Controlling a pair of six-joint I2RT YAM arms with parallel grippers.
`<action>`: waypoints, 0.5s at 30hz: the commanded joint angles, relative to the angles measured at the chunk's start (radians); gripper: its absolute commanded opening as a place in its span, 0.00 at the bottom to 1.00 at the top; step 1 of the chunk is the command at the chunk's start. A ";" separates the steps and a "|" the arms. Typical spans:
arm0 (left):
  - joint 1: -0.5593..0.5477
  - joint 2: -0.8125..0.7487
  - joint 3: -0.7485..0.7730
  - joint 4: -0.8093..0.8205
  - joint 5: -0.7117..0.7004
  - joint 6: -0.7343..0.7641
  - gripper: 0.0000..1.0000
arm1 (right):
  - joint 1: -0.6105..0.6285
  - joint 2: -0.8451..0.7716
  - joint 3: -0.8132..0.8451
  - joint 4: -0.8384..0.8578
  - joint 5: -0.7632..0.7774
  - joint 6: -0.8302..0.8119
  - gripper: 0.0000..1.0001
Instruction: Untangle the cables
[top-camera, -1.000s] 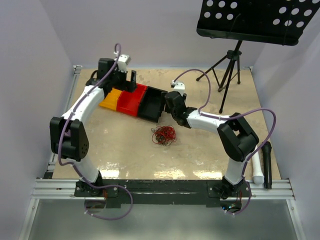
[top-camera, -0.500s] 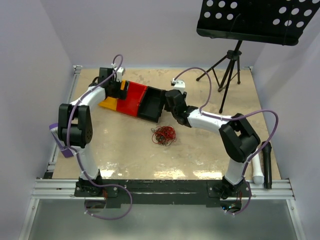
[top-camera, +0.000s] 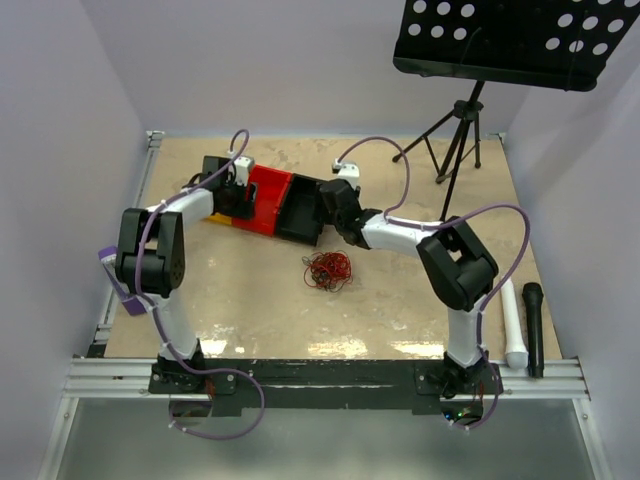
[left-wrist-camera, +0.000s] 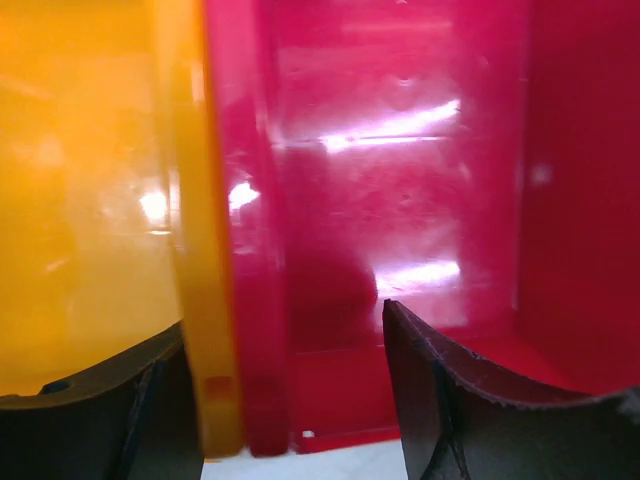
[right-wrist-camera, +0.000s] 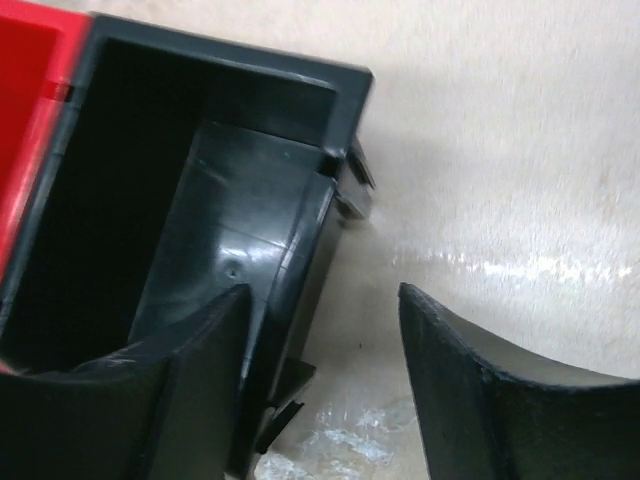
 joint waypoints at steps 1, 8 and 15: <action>-0.038 -0.136 -0.075 0.031 0.094 -0.062 0.67 | -0.001 0.011 0.041 -0.046 0.038 0.015 0.56; -0.164 -0.203 -0.148 -0.032 0.183 -0.062 0.71 | -0.055 -0.027 -0.018 -0.046 0.020 0.004 0.31; -0.237 -0.201 -0.222 -0.049 0.248 -0.018 0.72 | -0.074 -0.061 -0.081 -0.098 0.086 0.001 0.28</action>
